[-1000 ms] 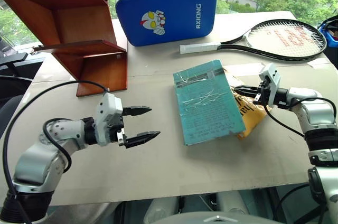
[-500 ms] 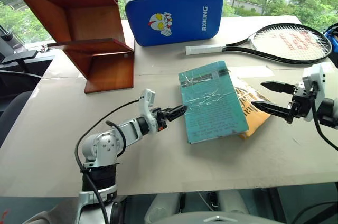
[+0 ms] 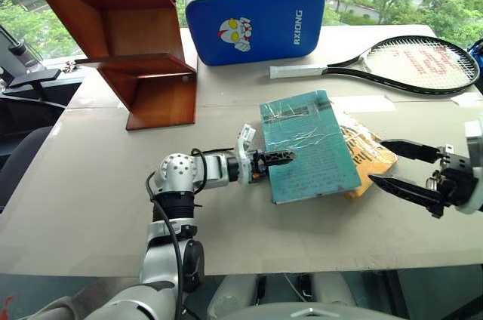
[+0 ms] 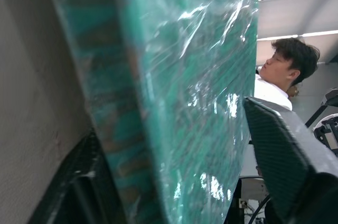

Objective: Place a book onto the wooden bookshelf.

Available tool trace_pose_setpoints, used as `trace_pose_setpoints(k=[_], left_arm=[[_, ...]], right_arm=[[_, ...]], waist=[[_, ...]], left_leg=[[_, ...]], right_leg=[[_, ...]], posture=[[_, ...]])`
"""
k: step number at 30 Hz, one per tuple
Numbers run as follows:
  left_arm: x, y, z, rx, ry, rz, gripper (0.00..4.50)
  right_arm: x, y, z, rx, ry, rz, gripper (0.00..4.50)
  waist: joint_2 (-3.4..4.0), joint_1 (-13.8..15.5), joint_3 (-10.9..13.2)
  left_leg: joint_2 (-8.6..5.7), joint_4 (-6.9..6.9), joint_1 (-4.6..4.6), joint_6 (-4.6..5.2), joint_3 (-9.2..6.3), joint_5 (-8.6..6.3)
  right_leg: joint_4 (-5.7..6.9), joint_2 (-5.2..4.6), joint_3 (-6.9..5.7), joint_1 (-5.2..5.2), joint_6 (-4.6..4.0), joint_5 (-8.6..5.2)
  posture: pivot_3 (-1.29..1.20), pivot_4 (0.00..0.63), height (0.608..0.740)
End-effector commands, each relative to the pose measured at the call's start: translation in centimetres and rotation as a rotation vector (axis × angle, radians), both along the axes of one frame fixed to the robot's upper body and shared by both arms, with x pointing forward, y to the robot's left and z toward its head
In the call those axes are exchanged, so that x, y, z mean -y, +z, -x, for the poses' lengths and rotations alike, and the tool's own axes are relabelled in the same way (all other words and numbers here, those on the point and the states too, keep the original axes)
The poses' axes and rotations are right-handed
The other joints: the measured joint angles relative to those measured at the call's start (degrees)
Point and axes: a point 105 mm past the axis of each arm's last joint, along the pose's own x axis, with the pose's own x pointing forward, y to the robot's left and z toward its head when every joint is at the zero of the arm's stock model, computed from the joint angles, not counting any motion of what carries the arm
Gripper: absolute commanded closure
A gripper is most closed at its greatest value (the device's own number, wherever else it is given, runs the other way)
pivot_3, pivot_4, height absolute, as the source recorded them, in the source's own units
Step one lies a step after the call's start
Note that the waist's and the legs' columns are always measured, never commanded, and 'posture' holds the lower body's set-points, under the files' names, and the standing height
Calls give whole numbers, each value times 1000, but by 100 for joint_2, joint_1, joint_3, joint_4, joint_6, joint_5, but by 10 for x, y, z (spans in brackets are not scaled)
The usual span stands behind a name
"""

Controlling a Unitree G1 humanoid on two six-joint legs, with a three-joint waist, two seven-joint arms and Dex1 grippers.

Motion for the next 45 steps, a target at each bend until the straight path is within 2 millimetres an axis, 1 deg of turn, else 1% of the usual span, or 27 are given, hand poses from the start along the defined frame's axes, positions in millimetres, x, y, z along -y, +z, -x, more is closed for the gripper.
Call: trace_pose_setpoints(k=[1, 4, 6, 8, 10, 11, 13, 15, 16, 17, 18, 19, 20, 21, 22, 24, 26, 27, 29, 30, 32, 34, 37, 39, 41, 45], left_arm=[[2, 10, -1, 24, -9, 44, 3194], [2, 21, -2, 57, 0, 76, 4408], [-1, 33, -3, 101, 13, 92, 4408], [-4, 53, -5, 176, 34, 142, 4408], [-7, 81, -5, 287, 45, 180, 4408], [-9, 96, -1, 401, 28, 130, 4408], [-10, 114, 7, 562, -1, 45, 4408], [-21, 138, 5, 900, -7, -266, 4408], [-23, 143, 6, 1018, -27, -376, 4408], [-32, 149, -3, 1193, -26, -565, 4408], [-42, 163, -13, 1376, -1, -729, 4408], [-49, 177, -18, 1530, 14, -847, 4408], [-53, 195, -19, 1663, 36, -914, 4408], [-55, 209, -17, 1762, 51, -951, 4408], [-56, 220, -12, 1884, 23, -1019, 4408], [-61, 233, -7, 2081, -53, -1183, 4408], [-70, 247, -5, 2226, -97, -1375, 4408], [-76, 252, -5, 2261, -120, -1463, 4408], [-90, 258, -6, 2277, -145, -1613, 4408], [-98, 260, -8, 2264, -142, -1679, 4408], [-120, 265, -13, 2204, -116, -1830, 4408], [-139, 269, -15, 2146, -87, -1938, 4408], [-165, 269, -15, 2027, -86, -2039, 4408], [-178, 270, -14, 1979, -84, -2101, 4408], [-193, 267, -14, 1912, -111, -2169, 4408], [-218, 258, -14, 1776, -163, -2242, 4408]], right_arm=[[4, 4, 8, 49, 10, 80, 0], [12, 3, 5, 59, -18, 122, 0], [13, 4, 4, 66, -19, 118, 0], [13, 6, 4, 72, -16, 120, 0], [13, 9, 3, 84, -13, 108, 0], [12, 14, 1, 100, -12, 87, 0], [12, 22, -1, 123, -9, 46, 0], [9, 34, -5, 146, 15, -15, 0], [9, 37, -7, 152, 22, -31, 0], [8, 40, -10, 157, 32, -45, 0], [7, 42, -13, 162, 42, -59, 0], [6, 44, -16, 168, 50, -69, 0], [6, 46, -20, 175, 59, -76, 0], [5, 47, -24, 180, 67, -80, 0], [4, 49, -28, 190, 75, -85, 0], [2, 54, -35, 208, 88, -100, 0], [-2, 62, -42, 234, 113, -129, 0], [-4, 68, -46, 251, 124, -151, 0], [-7, 79, -53, 280, 138, -195, 0], [-8, 83, -56, 293, 141, -212, 0], [-10, 91, -61, 307, 141, -254, 0], [-12, 93, -65, 310, 146, -263, 0], [-14, 97, -69, 324, 153, -284, 0], [-16, 101, -71, 333, 154, -308, 0], [-16, 101, -76, 349, 128, -295, 0], [-18, 98, -83, 364, 82, -266, 0]], waist=[[-1, 0, -1], [-5, 0, -2], [-11, -5, 1], [-23, -6, 8], [-26, -4, 10], [-29, -5, 12], [-44, -21, 21], [-56, -43, 31], [-58, -47, 32], [-53, -45, 29], [-53, -46, 29], [-50, -35, 28], [-50, -22, 28], [-51, -13, 30], [-54, -7, 32], [-64, -13, 39], [-63, -17, 40], [-62, -26, 40], [-59, -33, 41], [-60, -34, 42], [-60, -33, 42], [-61, -32, 43], [-63, -35, 46], [-62, -42, 47], [-61, -47, 47], [-61, -39, 47]], left_leg=[[1, 0, 1, -1, 0, 0], [1, 2, 0, -1, 1, 0], [1, 5, 1, -1, 2, 0], [2, 4, 0, -2, 2, 0], [2, 3, -1, -2, 1, 0], [2, 3, -2, -2, 1, 0], [2, 5, -10, -4, 4, 1], [2, 1, -7, -7, 8, 3], [2, -5, -6, -13, 10, 5], [2, -6, -5, -14, 11, 5], [2, -13, 2, -14, 15, 5], [1, -18, 4, -14, 23, 5], [1, -22, 7, -14, 29, 6], [2, -21, 6, -13, 30, 6], [3, -21, 0, -12, 29, 6], [4, -19, -11, -11, 27, 7], [4, -22, -15, -10, 26, 6], [4, -25, -18, -9, 26, 6], [6, -32, -19, -9, 24, 6], [6, -38, -19, -8, 24, 7], [7, -43, -20, -8, 18, 6], [7, -45, -22, -7, 17, 6], [7, -45, -27, -5, 13, 5], [7, -44, -27, -3, 12, 5], [7, -43, -28, -2, 11, 4], [6, -43, -29, -2, 6, 4]], right_leg=[[1, 0, 0, 0, 0, 0], [2, 0, 1, 1, 0, 0], [2, 0, 1, 1, 0, 0], [3, 0, 1, -1, 0, 0], [4, 0, 1, -3, 0, 0], [4, 0, 1, -4, 0, 0], [10, 0, 4, -14, 0, 0], [15, 1, 8, -18, -1, 0], [15, 1, 9, -19, -2, 0], [14, 2, 10, -19, -2, 0], [11, 2, 14, -15, -3, 0], [10, 2, 20, -13, -4, 0], [5, 1, 25, -12, -5, 1], [2, 1, 26, -13, -8, 2], [-6, 3, 24, -14, -10, 4], [-14, 3, 21, -20, -10, 5], [-25, 2, 19, -22, -10, 6], [-33, 3, 17, -23, -10, 6], [-42, 4, 15, -24, -9, 6], [-43, 3, 15, -24, -9, 6], [-44, 4, 10, -26, -9, 6], [-42, 5, 8, -29, -9, 6], [-40, 5, 4, -31, -9, 6], [-40, 4, 3, -31, -9, 6], [-40, 4, 2, -31, -9, 6], [-40, 4, -5, -31, -9, 6]], posture=[[0, 150, 740], [0, 150, 740], [0, 150, 740], [0, 150, 740], [0, 150, 740], [0, 150, 740], [0, 150, 740], [0, 150, 740], [0, 150, 740], [0, 150, 740], [0, 150, 740], [0, 150, 740], [0, 150, 740], [0, 150, 740], [0, 150, 740], [0, 150, 740], [0, 150, 740], [0, 150, 740], [0, 150, 740], [0, 150, 740], [0, 150, 740], [0, 150, 740], [0, 150, 740], [0, 150, 740], [0, 150, 740], [0, 150, 740]])
